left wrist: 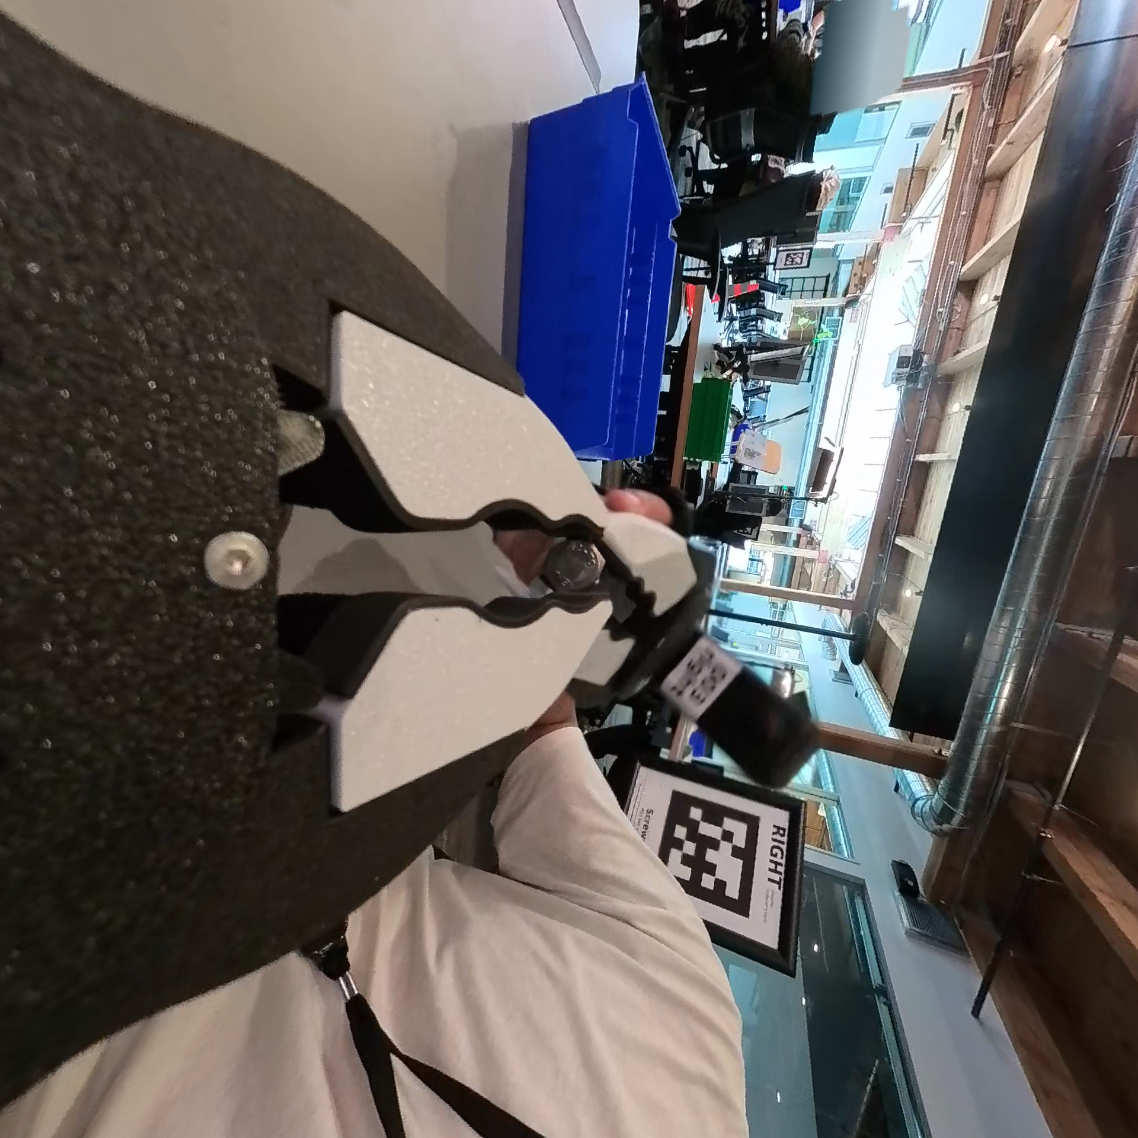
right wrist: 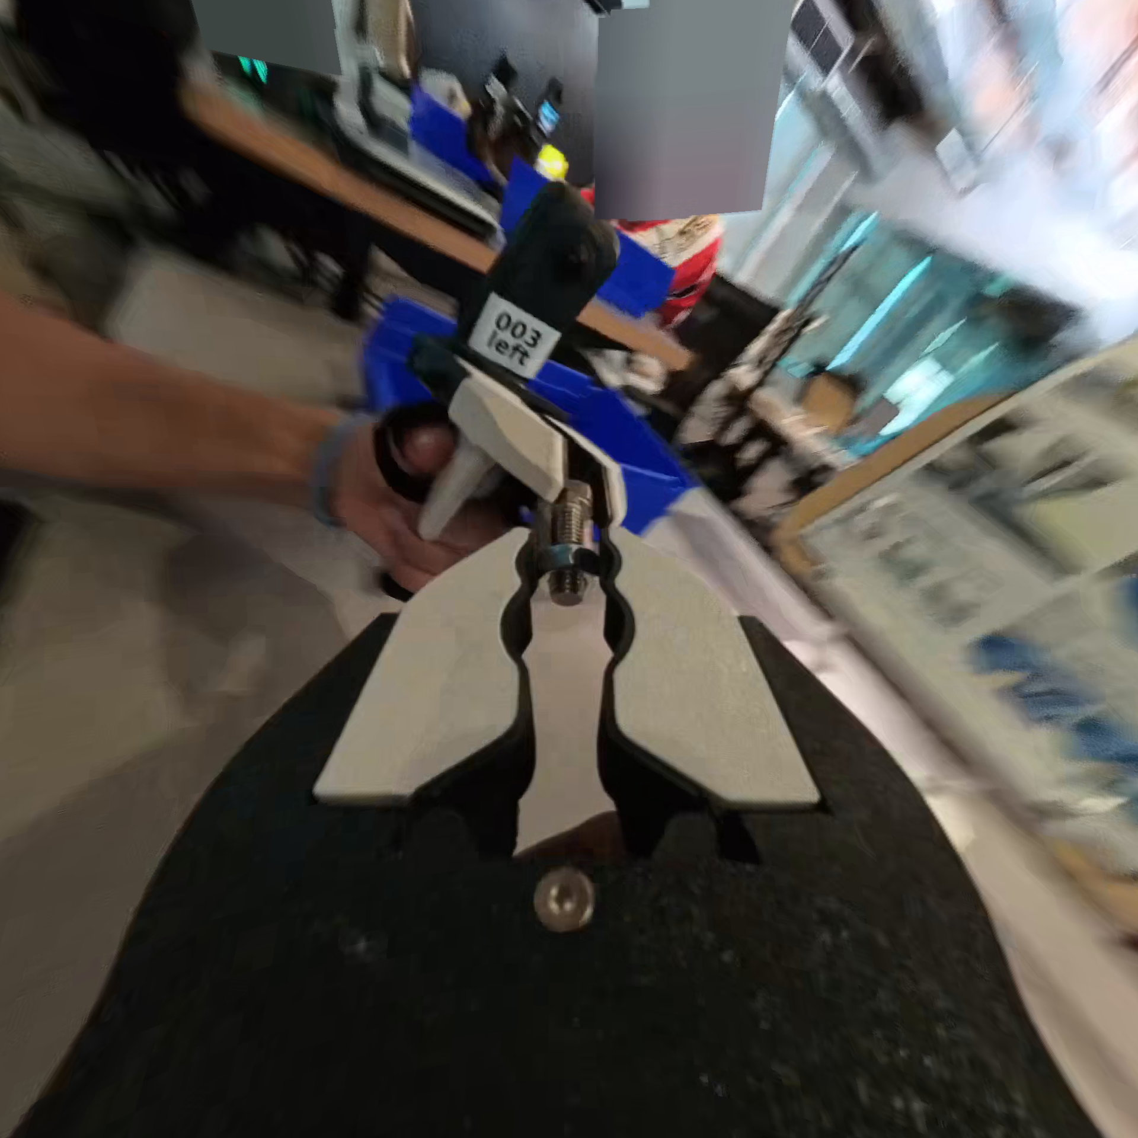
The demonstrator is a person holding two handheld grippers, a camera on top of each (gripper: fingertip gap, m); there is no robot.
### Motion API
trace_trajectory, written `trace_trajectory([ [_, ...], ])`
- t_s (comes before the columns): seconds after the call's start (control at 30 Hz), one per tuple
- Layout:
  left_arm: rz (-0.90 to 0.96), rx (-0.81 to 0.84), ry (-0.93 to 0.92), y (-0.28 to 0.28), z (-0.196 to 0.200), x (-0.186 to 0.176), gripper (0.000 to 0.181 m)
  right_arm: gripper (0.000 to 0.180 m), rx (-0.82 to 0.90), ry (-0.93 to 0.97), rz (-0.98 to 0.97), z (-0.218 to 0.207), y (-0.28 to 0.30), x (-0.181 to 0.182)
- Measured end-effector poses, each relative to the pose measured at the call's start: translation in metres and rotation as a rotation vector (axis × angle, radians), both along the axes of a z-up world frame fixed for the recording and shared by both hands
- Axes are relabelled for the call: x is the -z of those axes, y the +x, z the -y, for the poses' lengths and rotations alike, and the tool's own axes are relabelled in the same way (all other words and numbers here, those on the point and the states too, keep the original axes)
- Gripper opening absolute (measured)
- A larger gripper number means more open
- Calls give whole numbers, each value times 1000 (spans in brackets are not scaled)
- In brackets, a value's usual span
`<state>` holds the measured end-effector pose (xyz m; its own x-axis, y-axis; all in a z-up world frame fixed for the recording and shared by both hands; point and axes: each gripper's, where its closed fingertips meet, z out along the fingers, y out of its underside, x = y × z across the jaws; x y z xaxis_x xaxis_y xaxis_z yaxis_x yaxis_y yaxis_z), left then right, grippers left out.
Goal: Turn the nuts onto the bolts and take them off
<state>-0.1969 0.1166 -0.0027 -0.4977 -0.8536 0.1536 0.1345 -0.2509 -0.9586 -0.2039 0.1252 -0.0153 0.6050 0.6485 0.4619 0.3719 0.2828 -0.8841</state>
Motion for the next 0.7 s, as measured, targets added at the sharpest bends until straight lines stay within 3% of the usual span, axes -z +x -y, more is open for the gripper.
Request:
trace_trajectory([
  [0.23,-20,-36,29,3,-3,5,16,18,-422,-917,-750,3,1,1],
  [0.3,-29,-47,38,5,-3,7,16,18,-469,-946,-802,2,2,3],
  [0.33,-30,-39,34,5,-3,7,16,18,-461,-878,-777,3,2,3],
  [0.4,-22,-38,24,4,-4,6,16,36,-417,-669,-683,10,2,-1],
  [0.5,-6,-36,-3,1,-7,2,16,50,-119,-244,-272,5,5,14],
  [0.6,-5,-27,-14,1,-7,2,16,50,237,247,221,-7,23,16],
  [0.7,-16,-12,-11,2,-4,4,16,46,421,642,571,-4,25,5],
])
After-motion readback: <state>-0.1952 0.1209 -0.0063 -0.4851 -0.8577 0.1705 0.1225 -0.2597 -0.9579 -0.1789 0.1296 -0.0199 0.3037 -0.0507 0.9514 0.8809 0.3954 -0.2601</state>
